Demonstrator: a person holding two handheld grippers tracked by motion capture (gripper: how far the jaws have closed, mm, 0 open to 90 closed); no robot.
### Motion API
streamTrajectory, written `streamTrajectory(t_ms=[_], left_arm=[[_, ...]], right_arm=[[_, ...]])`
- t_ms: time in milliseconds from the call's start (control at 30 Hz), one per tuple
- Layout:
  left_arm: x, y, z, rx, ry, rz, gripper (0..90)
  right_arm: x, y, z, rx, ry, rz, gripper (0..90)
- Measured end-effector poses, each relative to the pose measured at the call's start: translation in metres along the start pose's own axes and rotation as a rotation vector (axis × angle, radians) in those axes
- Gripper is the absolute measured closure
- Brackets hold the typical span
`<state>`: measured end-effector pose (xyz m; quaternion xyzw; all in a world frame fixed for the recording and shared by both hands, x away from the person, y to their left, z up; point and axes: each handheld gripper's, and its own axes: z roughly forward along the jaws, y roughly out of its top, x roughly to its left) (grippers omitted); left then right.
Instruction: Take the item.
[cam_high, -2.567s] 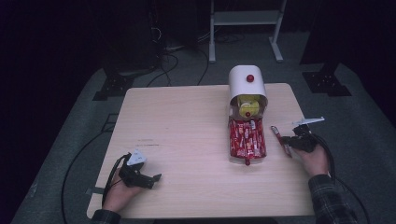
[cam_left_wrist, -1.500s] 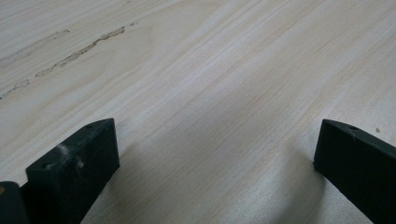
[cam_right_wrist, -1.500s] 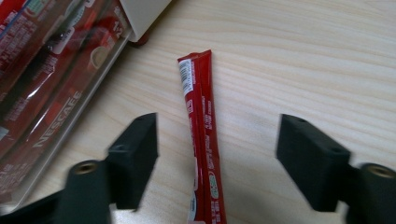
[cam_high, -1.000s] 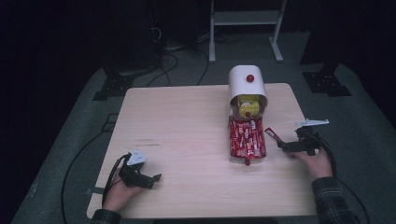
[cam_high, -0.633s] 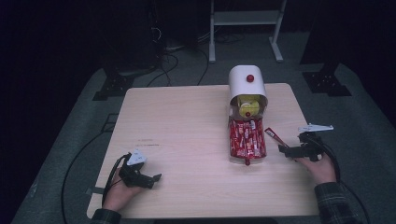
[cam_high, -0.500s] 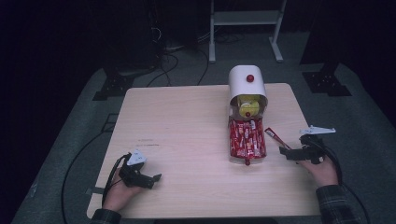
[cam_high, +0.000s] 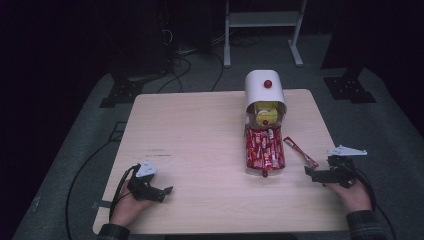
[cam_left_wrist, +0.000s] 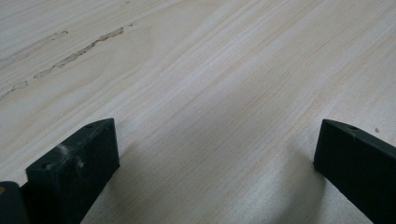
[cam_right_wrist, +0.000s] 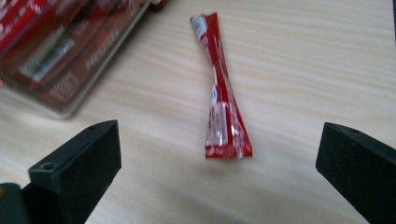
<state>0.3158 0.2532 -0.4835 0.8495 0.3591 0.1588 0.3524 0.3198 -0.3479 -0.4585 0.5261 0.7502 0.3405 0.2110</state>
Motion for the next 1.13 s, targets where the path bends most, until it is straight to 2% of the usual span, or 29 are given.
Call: streamTrajectory(t_ms=[400,733,1133], left_arm=[[0.000,0.000,0.000,0.000,0.000,0.000,0.0],[0.000,0.000,0.000,0.000,0.000,0.000,0.0],[0.000,0.000,0.000,0.001,0.000,0.000,0.0]], right_arm=[[-0.001,-0.025,-0.005,0.041,-0.024,-0.014,0.0],[0.001,-0.028,0.002,0.083,-0.034,-0.043,0.0],[0.000,-0.031,0.004,0.093,-0.021,-0.027,0.0]])
